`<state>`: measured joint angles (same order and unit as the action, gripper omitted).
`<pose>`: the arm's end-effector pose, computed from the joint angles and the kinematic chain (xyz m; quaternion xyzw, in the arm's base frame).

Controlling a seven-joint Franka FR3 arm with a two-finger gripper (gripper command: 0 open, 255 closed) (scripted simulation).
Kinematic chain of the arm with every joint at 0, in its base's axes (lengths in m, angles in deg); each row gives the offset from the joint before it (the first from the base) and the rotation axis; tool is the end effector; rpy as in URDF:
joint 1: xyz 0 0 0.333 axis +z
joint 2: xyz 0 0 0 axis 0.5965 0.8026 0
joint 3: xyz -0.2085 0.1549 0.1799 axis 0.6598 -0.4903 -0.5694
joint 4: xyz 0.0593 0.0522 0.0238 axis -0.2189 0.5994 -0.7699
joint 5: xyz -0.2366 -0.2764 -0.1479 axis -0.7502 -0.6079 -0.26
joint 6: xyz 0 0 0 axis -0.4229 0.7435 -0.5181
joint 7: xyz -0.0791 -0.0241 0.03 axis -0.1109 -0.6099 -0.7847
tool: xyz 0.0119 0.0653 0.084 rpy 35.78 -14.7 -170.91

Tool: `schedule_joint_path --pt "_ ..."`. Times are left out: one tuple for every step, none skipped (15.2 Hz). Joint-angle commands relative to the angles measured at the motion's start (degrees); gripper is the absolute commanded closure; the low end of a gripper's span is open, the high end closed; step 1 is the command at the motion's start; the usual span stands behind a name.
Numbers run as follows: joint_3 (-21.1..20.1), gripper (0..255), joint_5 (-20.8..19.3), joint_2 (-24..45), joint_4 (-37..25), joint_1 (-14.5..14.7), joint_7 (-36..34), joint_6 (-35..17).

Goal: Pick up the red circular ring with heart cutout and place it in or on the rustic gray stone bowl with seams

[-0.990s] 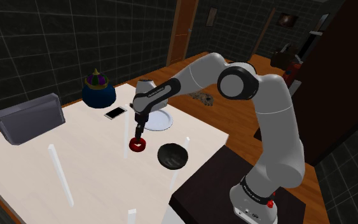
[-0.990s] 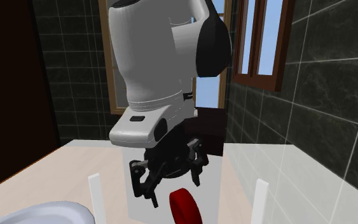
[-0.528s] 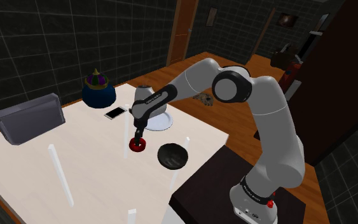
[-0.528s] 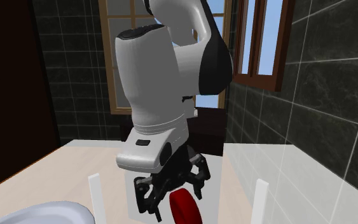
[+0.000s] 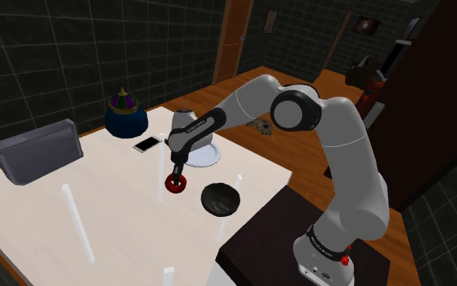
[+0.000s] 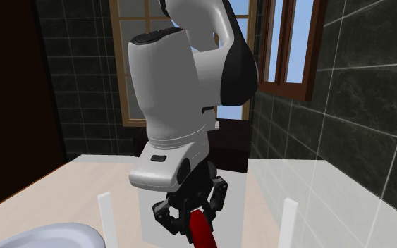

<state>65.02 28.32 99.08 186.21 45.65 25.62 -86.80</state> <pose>0.6329 0.1501 0.1322 -0.9318 -0.3503 0.0476 0.0826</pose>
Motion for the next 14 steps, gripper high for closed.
schedule_joint_path --pt "0.0 255 0.0 0.0 0.0 0.0 0.0 0.0" --pt "0.0 255 0.0 0.0 0.0 0.0 0.0 0.0" --pt "0.0 255 0.0 0.0 0.0 0.0 0.0 0.0" --pt "0.0 255 0.0 0.0 0.0 0.0 0.0 0.0" --pt "0.0 255 0.0 0.0 0.0 0.0 0.0 0.0" --pt "0.0 255 0.0 0.0 0.0 0.0 0.0 0.0" --pt "0.0 255 0.0 0.0 0.1 0.0 0.0 0.0" --pt "0.0 255 0.0 0.0 0.0 0.0 0.0 0.0" --pt "0.0 255 0.0 -0.6 0.2 0.0 -0.1 0.4" --pt "0.0 255 0.0 -1.2 0.4 0.0 -0.1 0.8" --pt "0.0 255 0.0 -1.9 0.6 0.0 -0.2 1.3" --pt "0.0 255 0.0 -2.5 0.8 0.0 -0.3 1.7" --pt "0.0 255 0.0 -3.1 0.9 0.0 -0.3 2.2" --pt "0.0 255 0.0 -3.7 1.0 -0.1 -0.4 2.6"
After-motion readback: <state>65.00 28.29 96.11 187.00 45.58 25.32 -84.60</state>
